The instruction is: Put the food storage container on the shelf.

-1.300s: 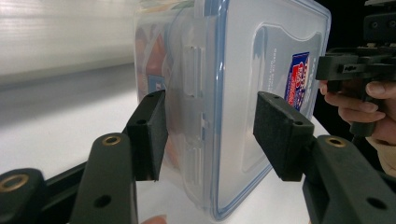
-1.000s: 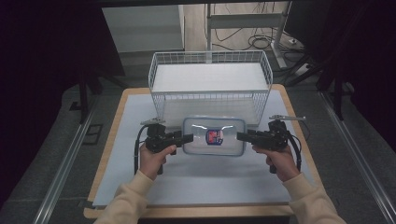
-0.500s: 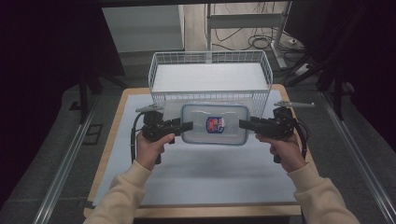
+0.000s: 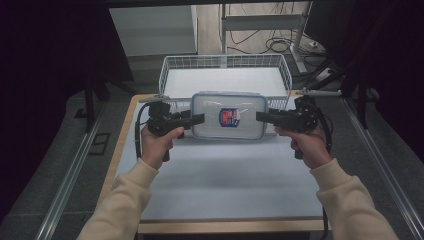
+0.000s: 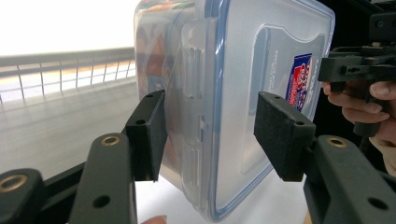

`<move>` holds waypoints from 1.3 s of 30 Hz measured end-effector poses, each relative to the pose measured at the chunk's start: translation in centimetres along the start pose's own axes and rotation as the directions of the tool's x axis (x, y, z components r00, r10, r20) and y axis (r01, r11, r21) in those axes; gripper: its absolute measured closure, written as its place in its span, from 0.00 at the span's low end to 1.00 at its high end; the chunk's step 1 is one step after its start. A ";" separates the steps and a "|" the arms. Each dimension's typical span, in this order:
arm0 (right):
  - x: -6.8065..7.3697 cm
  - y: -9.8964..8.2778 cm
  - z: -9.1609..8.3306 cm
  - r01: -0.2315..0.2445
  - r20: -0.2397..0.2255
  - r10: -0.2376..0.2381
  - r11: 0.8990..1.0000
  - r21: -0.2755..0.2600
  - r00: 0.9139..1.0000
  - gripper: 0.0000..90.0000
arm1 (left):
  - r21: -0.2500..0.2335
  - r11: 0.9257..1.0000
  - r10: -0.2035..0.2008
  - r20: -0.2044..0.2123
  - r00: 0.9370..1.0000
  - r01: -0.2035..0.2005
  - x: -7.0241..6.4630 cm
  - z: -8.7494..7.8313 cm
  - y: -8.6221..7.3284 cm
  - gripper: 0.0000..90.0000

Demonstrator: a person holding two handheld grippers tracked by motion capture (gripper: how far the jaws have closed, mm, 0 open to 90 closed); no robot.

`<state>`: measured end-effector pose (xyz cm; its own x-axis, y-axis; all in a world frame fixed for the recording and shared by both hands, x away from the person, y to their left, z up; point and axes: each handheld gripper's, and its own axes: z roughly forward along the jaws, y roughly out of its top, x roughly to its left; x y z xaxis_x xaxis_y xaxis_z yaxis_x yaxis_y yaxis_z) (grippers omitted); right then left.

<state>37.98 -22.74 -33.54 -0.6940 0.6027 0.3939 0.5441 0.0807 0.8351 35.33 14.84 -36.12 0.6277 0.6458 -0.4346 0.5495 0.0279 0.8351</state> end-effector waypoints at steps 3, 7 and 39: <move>0.0 0.7 0.0 0.004 0.002 -0.004 1.000 0.005 1.000 0.55 | -0.005 1.000 -0.005 0.000 1.000 0.005 0.1 0.0 0.7 0.50; 0.0 2.3 0.3 0.022 -0.001 -0.022 1.000 0.001 1.000 0.55 | -0.013 1.000 0.000 -0.006 1.000 0.000 0.2 -0.2 1.8 0.50; -4.0 10.5 4.2 -0.031 -0.018 0.032 0.999 0.020 0.999 0.55 | -0.027 0.999 -0.035 -0.036 0.999 0.034 4.5 2.0 9.4 0.50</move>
<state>48.46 -20.92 -27.94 -0.6847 0.5906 0.4270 0.5748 0.0774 0.8146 44.43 16.42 -30.89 0.5875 0.6717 -0.4514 0.5554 0.0711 0.8285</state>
